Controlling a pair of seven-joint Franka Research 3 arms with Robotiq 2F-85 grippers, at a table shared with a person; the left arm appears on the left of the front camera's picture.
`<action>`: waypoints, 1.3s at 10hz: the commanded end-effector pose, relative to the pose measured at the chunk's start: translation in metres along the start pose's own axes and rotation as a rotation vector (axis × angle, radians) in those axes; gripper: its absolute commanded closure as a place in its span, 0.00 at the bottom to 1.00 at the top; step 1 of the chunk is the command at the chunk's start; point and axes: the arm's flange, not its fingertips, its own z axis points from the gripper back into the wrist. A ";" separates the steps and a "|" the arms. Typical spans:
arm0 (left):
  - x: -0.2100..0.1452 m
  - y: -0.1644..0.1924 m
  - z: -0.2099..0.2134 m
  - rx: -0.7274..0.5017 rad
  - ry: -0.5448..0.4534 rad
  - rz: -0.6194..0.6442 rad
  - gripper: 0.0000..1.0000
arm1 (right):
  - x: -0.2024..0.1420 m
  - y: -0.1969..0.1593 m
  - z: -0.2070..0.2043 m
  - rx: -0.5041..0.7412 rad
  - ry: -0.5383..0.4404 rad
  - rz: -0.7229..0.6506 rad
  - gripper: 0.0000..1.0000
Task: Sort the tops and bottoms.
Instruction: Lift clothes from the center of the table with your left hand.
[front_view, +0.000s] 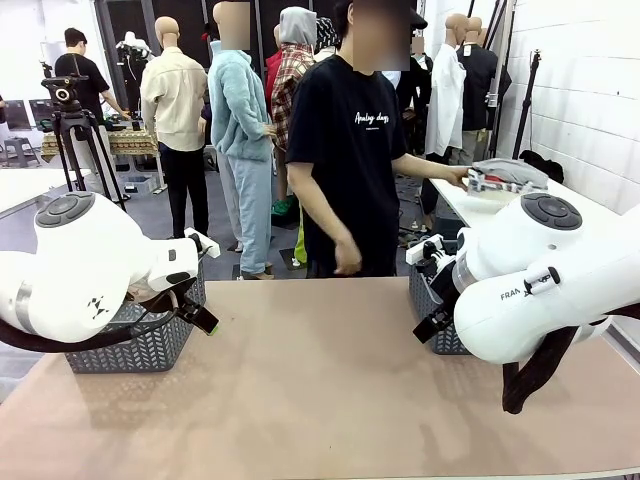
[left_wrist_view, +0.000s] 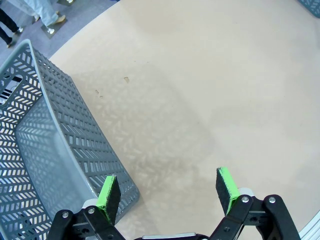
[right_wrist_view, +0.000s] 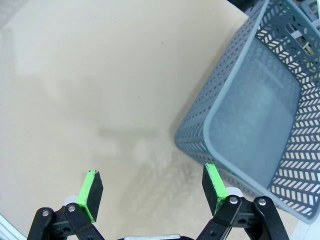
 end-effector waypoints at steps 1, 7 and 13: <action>0.001 0.002 0.002 0.003 -0.006 0.005 0.00 | 0.000 0.000 0.000 0.000 0.000 0.000 0.00; 0.001 0.002 0.002 0.003 -0.006 0.005 0.00 | 0.000 0.000 0.000 0.000 0.000 0.000 0.00; 0.001 0.002 0.002 0.003 -0.006 0.005 0.00 | 0.000 0.000 0.000 0.000 0.000 0.000 0.00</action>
